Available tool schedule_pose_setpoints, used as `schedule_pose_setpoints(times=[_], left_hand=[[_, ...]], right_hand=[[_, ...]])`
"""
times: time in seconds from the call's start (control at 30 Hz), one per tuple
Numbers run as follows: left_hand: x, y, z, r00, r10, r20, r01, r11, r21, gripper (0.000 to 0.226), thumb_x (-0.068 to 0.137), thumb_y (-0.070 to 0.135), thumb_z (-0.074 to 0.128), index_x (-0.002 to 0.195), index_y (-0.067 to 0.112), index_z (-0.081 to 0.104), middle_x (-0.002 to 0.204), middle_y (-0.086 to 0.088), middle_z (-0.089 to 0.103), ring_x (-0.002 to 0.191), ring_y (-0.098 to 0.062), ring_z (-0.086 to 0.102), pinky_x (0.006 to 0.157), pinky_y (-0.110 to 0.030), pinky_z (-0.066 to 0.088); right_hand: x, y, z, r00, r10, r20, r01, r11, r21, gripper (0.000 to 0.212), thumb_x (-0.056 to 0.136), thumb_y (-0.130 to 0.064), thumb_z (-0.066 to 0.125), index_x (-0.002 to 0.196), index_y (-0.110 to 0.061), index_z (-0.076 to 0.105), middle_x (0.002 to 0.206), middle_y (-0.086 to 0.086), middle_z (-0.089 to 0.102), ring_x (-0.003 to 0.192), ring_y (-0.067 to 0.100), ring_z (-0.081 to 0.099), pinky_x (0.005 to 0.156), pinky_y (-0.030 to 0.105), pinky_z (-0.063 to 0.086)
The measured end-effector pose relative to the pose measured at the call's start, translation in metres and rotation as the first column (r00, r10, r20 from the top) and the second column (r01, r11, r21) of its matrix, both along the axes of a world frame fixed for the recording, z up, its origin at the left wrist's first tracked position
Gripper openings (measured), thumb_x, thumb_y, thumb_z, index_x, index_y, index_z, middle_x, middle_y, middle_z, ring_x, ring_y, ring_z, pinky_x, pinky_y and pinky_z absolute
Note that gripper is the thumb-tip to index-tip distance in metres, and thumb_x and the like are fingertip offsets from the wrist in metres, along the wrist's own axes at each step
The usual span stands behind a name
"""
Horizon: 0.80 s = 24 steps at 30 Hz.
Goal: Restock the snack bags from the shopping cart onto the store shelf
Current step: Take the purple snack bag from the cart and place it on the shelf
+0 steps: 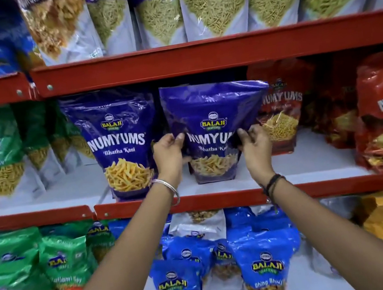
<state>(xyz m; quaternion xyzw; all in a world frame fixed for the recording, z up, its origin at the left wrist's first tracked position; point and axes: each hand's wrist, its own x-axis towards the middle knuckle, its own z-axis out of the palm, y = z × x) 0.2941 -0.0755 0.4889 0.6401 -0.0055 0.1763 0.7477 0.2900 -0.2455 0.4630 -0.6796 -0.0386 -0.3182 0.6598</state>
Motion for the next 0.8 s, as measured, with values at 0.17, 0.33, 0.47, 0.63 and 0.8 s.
schedule_pose_setpoints(times=[0.17,0.33,0.47,0.63,0.8], left_hand=[[0.049,-0.002,0.015,0.993,0.072,-0.093,-0.061,0.991,0.118,0.021,0.087,0.024,0.054,0.097,0.006,0.059,0.081,-0.012,0.057,0.082,-0.023,0.051,0.071,-0.046,0.057],[0.046,0.002,-0.016,0.997,0.071,0.005,-0.068,0.932,0.357,0.03,0.085,0.05,0.045,0.089,0.021,0.047,0.066,0.001,0.049,0.067,-0.026,0.052,0.064,-0.038,0.046],[0.023,-0.002,-0.039,0.99,-0.098,-0.102,0.133,0.888,0.441,0.043,0.092,0.05,0.027,0.123,0.023,0.038,0.079,0.012,0.045,0.071,-0.003,0.046,0.067,-0.031,0.036],[0.006,0.004,-0.043,0.972,-0.178,-0.156,0.226,0.894,0.387,0.057,0.091,0.052,0.019,0.141,0.024,0.025,0.146,0.001,0.036,0.136,-0.016,0.031,0.109,-0.031,0.025],[-0.015,0.014,-0.048,0.964,-0.198,-0.175,0.251,0.89,0.38,0.065,0.087,0.059,0.019,0.143,0.025,0.017,0.154,-0.002,0.025,0.139,-0.02,0.028,0.118,-0.045,0.022]], right_hand=[[0.049,-0.007,0.007,0.993,0.038,-0.112,-0.044,0.997,-0.058,0.031,0.084,-0.041,0.055,0.062,-0.028,0.037,0.073,0.026,0.046,0.07,0.022,0.042,0.066,0.04,0.036],[0.047,-0.019,0.0,0.948,0.131,-0.29,-0.153,0.987,-0.054,0.043,0.09,-0.055,0.04,0.112,-0.02,0.054,0.118,0.007,0.057,0.112,0.026,0.053,0.095,0.04,0.041],[0.041,-0.021,-0.022,0.85,0.211,-0.482,-0.3,0.947,-0.114,0.101,0.06,-0.093,0.022,0.141,-0.034,0.03,0.152,0.003,0.036,0.137,0.027,0.037,0.114,0.053,0.03],[0.026,-0.018,-0.022,0.87,0.197,-0.453,-0.269,0.958,-0.1,0.093,0.062,-0.088,0.022,0.134,-0.034,0.043,0.142,0.005,0.05,0.129,0.029,0.046,0.112,0.052,0.034],[0.0,-0.019,-0.02,0.859,0.254,-0.445,-0.33,0.939,-0.1,0.094,0.065,-0.085,0.024,0.13,-0.022,0.051,0.138,0.008,0.055,0.126,0.027,0.05,0.112,0.047,0.033]])
